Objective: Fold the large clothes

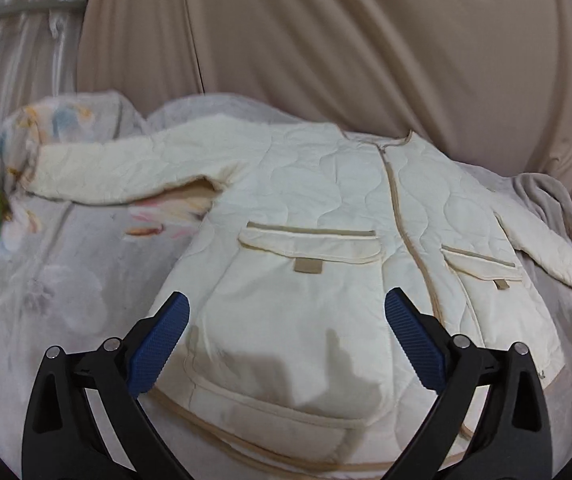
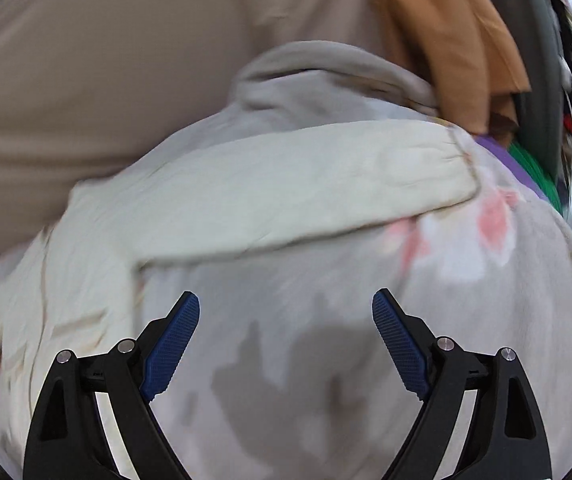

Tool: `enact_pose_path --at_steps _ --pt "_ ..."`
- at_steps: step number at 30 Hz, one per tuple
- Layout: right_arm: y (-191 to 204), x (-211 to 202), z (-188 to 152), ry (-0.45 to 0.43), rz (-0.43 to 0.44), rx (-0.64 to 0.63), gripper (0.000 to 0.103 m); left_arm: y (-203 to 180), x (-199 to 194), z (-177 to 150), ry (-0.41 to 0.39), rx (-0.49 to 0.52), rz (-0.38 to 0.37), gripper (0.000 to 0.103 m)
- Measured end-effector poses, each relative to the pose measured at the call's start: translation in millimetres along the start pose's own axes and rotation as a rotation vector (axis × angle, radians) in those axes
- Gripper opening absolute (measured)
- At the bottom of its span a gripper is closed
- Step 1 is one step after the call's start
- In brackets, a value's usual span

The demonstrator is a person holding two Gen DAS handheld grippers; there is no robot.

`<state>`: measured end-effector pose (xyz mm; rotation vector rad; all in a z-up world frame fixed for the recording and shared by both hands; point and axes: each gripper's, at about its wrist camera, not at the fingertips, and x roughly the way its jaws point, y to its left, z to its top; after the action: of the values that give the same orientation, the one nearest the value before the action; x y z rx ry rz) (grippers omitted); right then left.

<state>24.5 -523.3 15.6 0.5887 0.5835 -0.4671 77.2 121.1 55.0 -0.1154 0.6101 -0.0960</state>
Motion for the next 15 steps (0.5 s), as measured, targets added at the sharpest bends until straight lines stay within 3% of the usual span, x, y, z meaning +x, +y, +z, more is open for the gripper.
enact_pose_path --at_steps 5,7,8,9,11,12,15 --pt "-91 55 36 0.007 -0.028 0.299 0.077 27 19 6 -0.004 -0.052 0.039 0.096" --pt "-104 69 41 0.0 -0.026 0.35 0.064 30 21 8 -0.013 -0.049 0.054 0.096" --pt "-105 75 45 -0.01 -0.029 0.357 0.049 31 24 9 -0.014 -0.045 0.058 0.096" --pt "-103 78 48 -0.02 -0.028 0.357 0.028 30 26 12 -0.012 -0.042 0.06 0.096" --pt "-88 83 60 -0.05 -0.026 0.359 0.012 29 31 18 -0.01 -0.034 0.06 0.096" --pt "-75 80 67 -0.082 -0.008 0.351 0.012 27 33 21 -0.013 -0.033 0.059 0.096" --pt "10 58 96 -0.2 0.171 0.214 0.009 21 35 35 -0.038 -0.029 0.044 0.096"
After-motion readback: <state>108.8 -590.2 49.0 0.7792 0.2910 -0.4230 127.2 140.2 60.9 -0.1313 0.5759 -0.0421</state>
